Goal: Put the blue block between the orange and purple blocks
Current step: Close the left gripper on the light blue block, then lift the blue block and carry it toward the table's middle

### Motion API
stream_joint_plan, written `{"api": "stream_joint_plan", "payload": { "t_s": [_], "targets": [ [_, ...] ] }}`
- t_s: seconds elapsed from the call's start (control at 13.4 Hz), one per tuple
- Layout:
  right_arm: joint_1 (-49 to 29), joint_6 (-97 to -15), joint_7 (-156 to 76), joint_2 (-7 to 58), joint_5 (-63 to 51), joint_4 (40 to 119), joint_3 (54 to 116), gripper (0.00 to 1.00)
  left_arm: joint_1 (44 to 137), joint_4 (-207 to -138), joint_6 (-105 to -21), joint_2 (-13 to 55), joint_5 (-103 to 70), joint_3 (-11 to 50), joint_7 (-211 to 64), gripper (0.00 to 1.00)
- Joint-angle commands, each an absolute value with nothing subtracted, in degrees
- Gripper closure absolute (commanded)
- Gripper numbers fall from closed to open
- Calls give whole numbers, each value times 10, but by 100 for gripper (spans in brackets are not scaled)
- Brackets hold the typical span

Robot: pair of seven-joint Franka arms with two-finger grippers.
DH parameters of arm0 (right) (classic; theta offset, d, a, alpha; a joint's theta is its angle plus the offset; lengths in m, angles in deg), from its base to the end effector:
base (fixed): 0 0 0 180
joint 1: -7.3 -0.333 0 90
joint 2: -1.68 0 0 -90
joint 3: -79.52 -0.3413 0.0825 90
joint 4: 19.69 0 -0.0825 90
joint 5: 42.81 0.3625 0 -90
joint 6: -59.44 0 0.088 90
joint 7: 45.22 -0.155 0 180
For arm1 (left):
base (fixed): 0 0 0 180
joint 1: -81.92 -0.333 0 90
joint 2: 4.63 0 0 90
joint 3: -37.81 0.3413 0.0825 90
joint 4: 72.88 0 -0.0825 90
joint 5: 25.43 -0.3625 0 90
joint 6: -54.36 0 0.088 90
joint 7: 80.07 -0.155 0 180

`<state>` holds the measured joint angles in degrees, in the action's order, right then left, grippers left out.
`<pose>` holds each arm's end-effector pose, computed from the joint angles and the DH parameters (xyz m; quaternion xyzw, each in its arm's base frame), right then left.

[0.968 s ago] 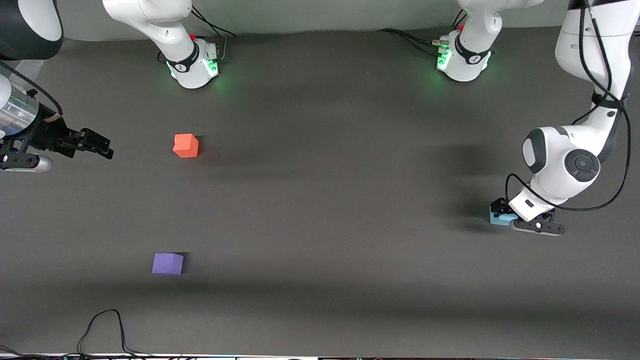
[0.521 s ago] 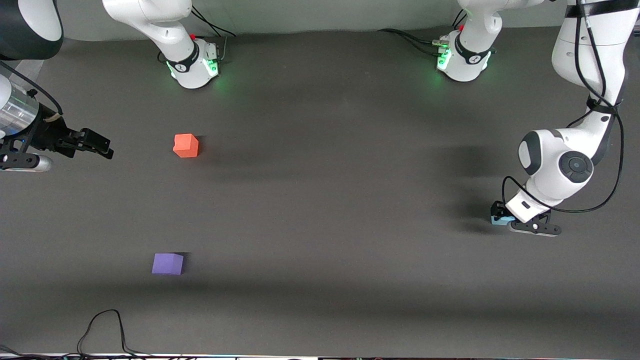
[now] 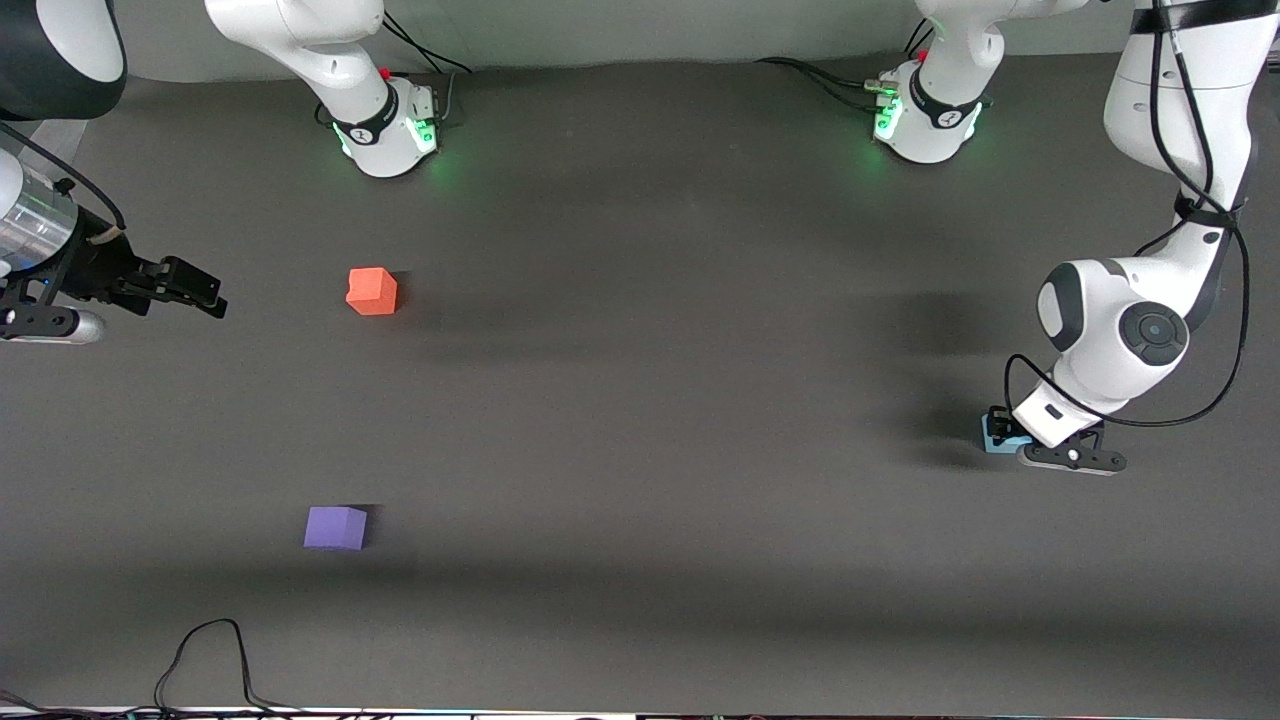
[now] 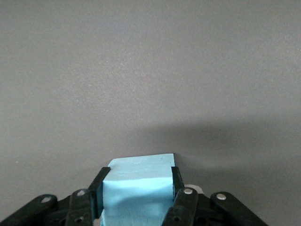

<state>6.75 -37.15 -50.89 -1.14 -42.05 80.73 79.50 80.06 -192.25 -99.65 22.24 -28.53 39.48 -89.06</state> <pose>0.5210 0.0071 0.5553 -0.9989 0.0453 0.0092 0.0061 0.6049 0.0365 0.2031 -0.9948 0.0729 -0.0651 0.0272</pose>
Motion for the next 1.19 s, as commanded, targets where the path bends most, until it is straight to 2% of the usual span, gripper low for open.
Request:
{"api": "stream_joint_plan", "payload": {
  "t_s": [0.0,0.22,0.52,0.82,1.12],
  "targets": [
    [68,-371,-495,-11,-411,803,797,0,801,-1915,-957,192,-289,396,-879,54],
    [68,-371,-495,-11,-411,803,797,0,802,-1845,-783,154,-289,396,-868,54],
    [68,-371,-495,-11,-411,803,797,0,851,-1838,-669,90,-289,390,-772,54],
    [68,-371,-495,-11,-411,803,797,0,993,-1795,-611,90,-289,390,-591,54],
    [68,-371,-497,-10,-400,803,797,0,1129,-1726,-621,151,-285,390,-457,54]
  ]
}}
